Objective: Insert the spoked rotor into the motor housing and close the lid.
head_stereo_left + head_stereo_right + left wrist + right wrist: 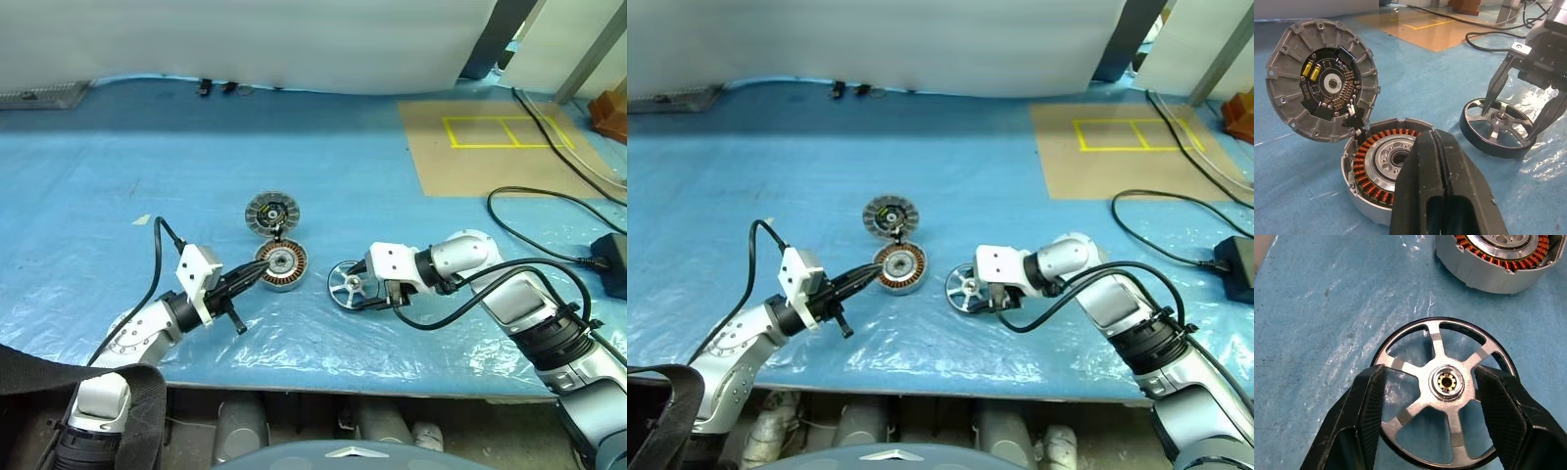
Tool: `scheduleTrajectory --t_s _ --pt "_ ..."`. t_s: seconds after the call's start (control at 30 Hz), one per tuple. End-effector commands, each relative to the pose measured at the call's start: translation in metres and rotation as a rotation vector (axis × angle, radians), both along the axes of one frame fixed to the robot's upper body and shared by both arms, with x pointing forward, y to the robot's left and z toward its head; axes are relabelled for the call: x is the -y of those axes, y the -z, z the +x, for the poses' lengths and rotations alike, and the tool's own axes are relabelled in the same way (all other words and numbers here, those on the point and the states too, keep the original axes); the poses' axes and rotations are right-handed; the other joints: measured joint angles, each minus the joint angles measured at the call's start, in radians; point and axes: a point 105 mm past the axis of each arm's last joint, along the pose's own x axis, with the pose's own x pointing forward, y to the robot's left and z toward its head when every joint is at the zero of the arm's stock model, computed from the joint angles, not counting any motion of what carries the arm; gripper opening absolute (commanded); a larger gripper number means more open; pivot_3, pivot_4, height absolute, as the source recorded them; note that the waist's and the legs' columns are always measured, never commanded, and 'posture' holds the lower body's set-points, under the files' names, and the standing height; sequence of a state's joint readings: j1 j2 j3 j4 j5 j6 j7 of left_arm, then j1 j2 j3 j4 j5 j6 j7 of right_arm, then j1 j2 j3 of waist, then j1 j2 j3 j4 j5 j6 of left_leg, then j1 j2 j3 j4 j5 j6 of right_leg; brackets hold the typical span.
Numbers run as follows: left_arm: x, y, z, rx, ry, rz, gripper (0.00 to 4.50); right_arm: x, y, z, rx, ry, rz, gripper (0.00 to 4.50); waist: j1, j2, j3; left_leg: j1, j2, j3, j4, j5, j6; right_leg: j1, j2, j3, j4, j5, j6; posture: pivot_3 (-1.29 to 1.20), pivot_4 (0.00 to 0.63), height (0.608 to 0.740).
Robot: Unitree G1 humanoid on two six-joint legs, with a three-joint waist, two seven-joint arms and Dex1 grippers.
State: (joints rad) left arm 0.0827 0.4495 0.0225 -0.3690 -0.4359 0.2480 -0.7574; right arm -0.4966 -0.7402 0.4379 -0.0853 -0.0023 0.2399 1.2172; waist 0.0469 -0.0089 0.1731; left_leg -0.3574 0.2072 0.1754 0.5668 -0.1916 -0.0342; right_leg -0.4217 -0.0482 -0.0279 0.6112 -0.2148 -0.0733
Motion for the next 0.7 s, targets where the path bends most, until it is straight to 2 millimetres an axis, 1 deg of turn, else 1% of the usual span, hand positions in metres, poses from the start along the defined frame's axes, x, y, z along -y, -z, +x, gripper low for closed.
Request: scheduleTrajectory --t_s 0.03,0.1,0.17,0.23,0.27,0.3,0.47,0.57,0.63,0.7 --pt "0.0 -0.007 -0.001 0.035 -0.001 -0.003 0.0 0.003 0.006 0.005 0.01 0.002 -0.025 2.8 0.0 0.0 0.0 0.0 0.0 0.0 0.0 0.0 0.0 0.0 0.0 0.0 0.0 0.0 0.0 0.0 0.15 0.74" --pt "0.0 -0.007 -0.001 0.036 -0.003 0.0 0.0 0.002 0.006 0.006 0.012 -0.001 -0.022 2.45 -0.001 -0.001 0.0 0.001 0.0 0.0 0.001 0.0 0.0 0.001 0.0 0.0 0.001 0.0 0.0 0.0 0.15 0.74" --pt "0.0 -0.007 -0.001 0.037 -0.004 0.001 0.0 0.002 0.006 0.007 0.012 -0.005 -0.022 1.81 -0.004 -0.001 -0.001 0.004 0.0 0.0 0.001 0.0 0.0 0.003 0.0 0.0 0.001 0.0 0.0 0.0 0.15 0.74" --pt "-0.001 -0.008 0.0 0.041 -0.007 0.001 0.0 0.002 0.006 0.008 0.013 -0.005 -0.021 1.39 -0.005 -0.001 -0.001 0.007 0.0 0.0 0.001 0.0 0.0 0.006 0.0 0.0 0.001 0.0 0.0 0.0 0.15 0.74" --pt "-0.001 -0.009 0.0 0.044 -0.01 0.002 0.0 0.002 0.005 0.009 0.015 -0.006 -0.02 1.28 -0.005 -0.002 -0.001 0.008 0.0 0.0 0.001 0.0 0.0 0.007 0.0 0.0 0.001 -0.001 0.001 0.0 0.15 0.74" --pt "-0.001 -0.009 0.0 0.047 -0.013 0.001 0.0 0.001 0.004 0.01 0.017 -0.007 -0.018 1.28 -0.005 -0.002 -0.001 0.009 0.0 0.0 0.001 0.0 0.0 0.008 0.0 0.0 0.001 -0.003 0.005 0.0 0.15 0.74" --pt "-0.004 -0.011 0.002 0.061 -0.028 0.001 0.0 -0.005 -0.006 0.013 0.016 -0.014 0.022 1.28 -0.006 -0.002 -0.001 0.011 0.0 0.0 0.001 0.0 0.0 0.011 0.0 0.0 0.001 -0.004 0.006 0.0 0.15 0.74" --pt "-0.011 -0.013 0.004 0.079 -0.065 -0.002 0.0 -0.016 -0.022 0.015 0.02 -0.025 0.078 1.27 -0.007 -0.002 -0.001 0.011 0.0 0.0 0.001 0.0 0.0 0.011 0.0 0.0 0.001 -0.003 0.005 0.0 0.15 0.74" --pt "-0.014 -0.014 0.004 0.086 -0.074 0.001 0.0 -0.028 -0.036 0.018 0.014 -0.026 0.143 1.24 -0.007 -0.001 -0.001 0.009 0.0 0.0 0.001 0.0 0.0 0.008 0.001 0.0 0.001 0.0 0.0 0.0 0.15 0.74" --pt "-0.015 -0.013 0.001 0.086 -0.065 0.015 0.0 -0.039 -0.051 0.021 0.009 -0.033 0.2 1.23 -0.007 -0.001 -0.001 0.006 0.0 0.0 0.001 0.0 0.0 0.004 0.001 0.0 0.001 0.0 -0.001 0.0 0.15 0.74"
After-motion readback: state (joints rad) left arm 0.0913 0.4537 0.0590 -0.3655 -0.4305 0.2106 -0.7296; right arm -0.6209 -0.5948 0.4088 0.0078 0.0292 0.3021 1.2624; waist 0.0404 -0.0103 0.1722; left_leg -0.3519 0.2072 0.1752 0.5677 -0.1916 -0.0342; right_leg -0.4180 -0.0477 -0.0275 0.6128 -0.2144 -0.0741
